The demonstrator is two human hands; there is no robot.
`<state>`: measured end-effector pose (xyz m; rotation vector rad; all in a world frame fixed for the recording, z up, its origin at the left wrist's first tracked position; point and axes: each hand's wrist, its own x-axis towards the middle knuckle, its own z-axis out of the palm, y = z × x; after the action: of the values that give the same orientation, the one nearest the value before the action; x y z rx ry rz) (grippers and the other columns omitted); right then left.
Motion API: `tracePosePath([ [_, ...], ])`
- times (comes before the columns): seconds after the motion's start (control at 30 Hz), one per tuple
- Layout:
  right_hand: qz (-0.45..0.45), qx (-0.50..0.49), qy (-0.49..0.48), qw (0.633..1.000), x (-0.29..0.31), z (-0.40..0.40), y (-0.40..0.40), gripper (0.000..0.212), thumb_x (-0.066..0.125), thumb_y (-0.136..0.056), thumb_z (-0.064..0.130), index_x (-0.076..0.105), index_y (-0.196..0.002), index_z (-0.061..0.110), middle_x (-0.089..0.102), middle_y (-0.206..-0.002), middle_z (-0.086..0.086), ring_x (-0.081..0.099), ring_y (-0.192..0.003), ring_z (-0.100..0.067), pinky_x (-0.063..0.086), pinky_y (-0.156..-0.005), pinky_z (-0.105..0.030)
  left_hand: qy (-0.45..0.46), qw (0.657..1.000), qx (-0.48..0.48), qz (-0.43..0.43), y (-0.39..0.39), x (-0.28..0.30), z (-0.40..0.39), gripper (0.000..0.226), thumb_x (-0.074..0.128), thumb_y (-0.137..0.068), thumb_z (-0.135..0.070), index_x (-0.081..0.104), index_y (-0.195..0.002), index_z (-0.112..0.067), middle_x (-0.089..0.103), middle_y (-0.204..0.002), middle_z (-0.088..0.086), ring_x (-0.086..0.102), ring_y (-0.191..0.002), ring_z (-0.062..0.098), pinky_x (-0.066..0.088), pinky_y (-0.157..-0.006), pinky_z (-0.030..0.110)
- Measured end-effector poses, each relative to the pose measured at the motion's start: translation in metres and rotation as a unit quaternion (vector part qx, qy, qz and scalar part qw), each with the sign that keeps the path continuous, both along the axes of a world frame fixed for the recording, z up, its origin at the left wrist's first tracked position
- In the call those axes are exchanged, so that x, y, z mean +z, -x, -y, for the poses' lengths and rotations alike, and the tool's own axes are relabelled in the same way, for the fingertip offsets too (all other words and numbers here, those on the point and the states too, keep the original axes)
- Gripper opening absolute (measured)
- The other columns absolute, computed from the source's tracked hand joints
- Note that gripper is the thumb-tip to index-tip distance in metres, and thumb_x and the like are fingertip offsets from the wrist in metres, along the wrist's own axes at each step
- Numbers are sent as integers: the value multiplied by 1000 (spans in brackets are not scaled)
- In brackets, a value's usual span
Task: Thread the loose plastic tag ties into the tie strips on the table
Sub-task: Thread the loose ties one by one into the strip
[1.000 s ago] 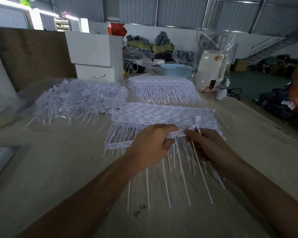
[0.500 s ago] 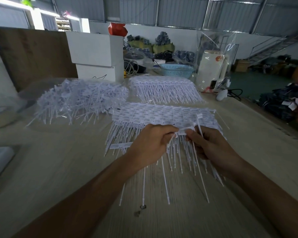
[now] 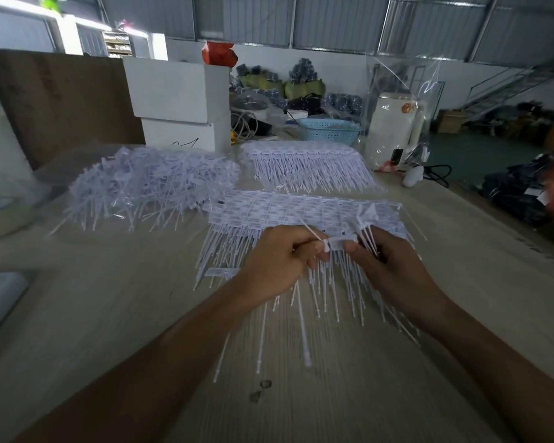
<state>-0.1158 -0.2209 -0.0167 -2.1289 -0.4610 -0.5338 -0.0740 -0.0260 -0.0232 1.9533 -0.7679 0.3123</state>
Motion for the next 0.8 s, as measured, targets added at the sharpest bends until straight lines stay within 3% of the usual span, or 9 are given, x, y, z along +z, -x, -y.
tracePosePath([
  [0.13, -101, 1, -97, 990, 1, 0, 0, 40, 51, -100, 40, 54, -63, 24, 42, -51, 10, 35, -45, -5, 30, -48, -21, -22, 999, 14, 35, 3, 1, 3, 22, 64, -96, -10, 73, -116, -11, 76, -94, 2, 60, -69, -15, 41, -68, 3],
  [0.27, -173, 43, -133, 975, 2, 2, 1, 39, 45, -103, 42, 48, -72, 19, 49, -60, 2, 39, -48, -12, 34, -46, -24, -109, 984, 1, 144, 7, 0, 2, 24, 58, -98, -8, 73, -116, -11, 65, -82, -3, 55, -70, 5, 44, -64, 25],
  [0.37, -159, 30, -63, 985, 1, 3, 0, 38, 44, -105, 37, 50, -68, 29, 54, -56, -4, 45, -44, -21, 37, -42, -26, -198, 965, 10, 169, 4, -1, -2, 32, 54, -96, -4, 70, -121, -14, 64, -89, -2, 57, -85, 16, 50, -73, 36],
  [0.47, -107, -17, 57, 992, -1, 8, -4, 34, 49, -104, 30, 52, -71, 22, 50, -53, 6, 44, -46, -4, 34, -51, -19, -285, 937, 21, 199, 4, 0, -5, 39, 55, -90, -3, 68, -123, -18, 65, -99, 0, 56, -98, 21, 51, -77, 39],
  [0.57, -51, -55, 153, 985, 2, 12, -5, 25, 53, -101, 29, 56, -76, 32, 52, -59, 5, 51, -57, -5, 33, -55, -21, -337, 914, 29, 225, 2, -4, -4, 38, 56, -89, -6, 67, -123, -20, 64, -103, -2, 53, -104, 20, 51, -79, 37],
  [0.67, -48, -75, 123, 988, 6, 14, -4, 24, 57, -100, 29, 66, -79, 23, 58, -61, -1, 52, -55, -12, 35, -55, -26, -262, 947, 25, 183, 4, -6, 0, 31, 58, -96, -16, 66, -126, -20, 67, -108, 0, 56, -106, 21, 52, -83, 40],
  [0.73, -121, -59, -11, 991, 9, 11, -1, 30, 58, -99, 33, 70, -78, 16, 49, -53, 6, 40, -44, -8, 31, -46, -20, -158, 978, 33, 136, 6, -6, 3, 34, 65, -93, -19, 65, -127, -25, 70, -109, 3, 60, -102, 22, 52, -85, 42],
  [0.8, -229, -19, -139, 963, 10, 5, 4, 36, 57, -98, 40, 71, -76, 14, 38, -51, 9, 32, -45, -8, 27, -43, -20, -88, 989, 39, 111, 7, -5, 6, 34, 72, -89, -21, 65, -120, -29, 71, -104, 1, 65, -97, 19, 53, -83, 40],
])
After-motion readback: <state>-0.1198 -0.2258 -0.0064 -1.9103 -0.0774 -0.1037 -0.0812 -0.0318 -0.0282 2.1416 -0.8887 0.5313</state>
